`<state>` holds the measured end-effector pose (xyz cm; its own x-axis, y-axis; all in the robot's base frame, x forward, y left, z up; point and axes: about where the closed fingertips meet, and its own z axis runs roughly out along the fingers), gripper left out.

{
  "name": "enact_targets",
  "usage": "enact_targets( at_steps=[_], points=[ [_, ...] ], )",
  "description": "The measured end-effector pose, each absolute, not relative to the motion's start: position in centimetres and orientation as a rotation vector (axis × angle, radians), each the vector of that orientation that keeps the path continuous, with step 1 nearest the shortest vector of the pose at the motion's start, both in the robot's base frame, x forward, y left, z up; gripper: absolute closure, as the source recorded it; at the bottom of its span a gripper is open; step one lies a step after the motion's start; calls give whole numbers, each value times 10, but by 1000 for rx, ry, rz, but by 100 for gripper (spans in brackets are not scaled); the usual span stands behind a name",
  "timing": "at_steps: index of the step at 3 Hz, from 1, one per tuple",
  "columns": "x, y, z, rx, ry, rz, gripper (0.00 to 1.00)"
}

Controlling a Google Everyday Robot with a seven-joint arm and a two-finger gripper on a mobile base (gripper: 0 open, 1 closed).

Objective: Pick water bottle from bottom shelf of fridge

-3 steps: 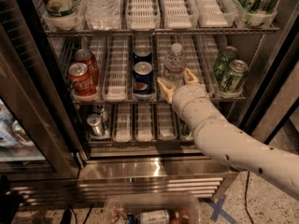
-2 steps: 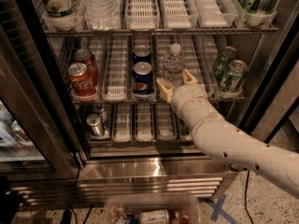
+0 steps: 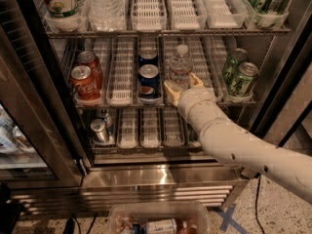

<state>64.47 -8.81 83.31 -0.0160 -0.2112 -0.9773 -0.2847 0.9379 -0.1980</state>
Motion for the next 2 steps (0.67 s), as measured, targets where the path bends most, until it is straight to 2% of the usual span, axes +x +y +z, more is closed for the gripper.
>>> enact_targets(
  at_steps=[1, 2],
  points=[
    [645, -88, 833, -391, 1599, 61, 99],
    [645, -88, 833, -391, 1599, 61, 100]
  ],
)
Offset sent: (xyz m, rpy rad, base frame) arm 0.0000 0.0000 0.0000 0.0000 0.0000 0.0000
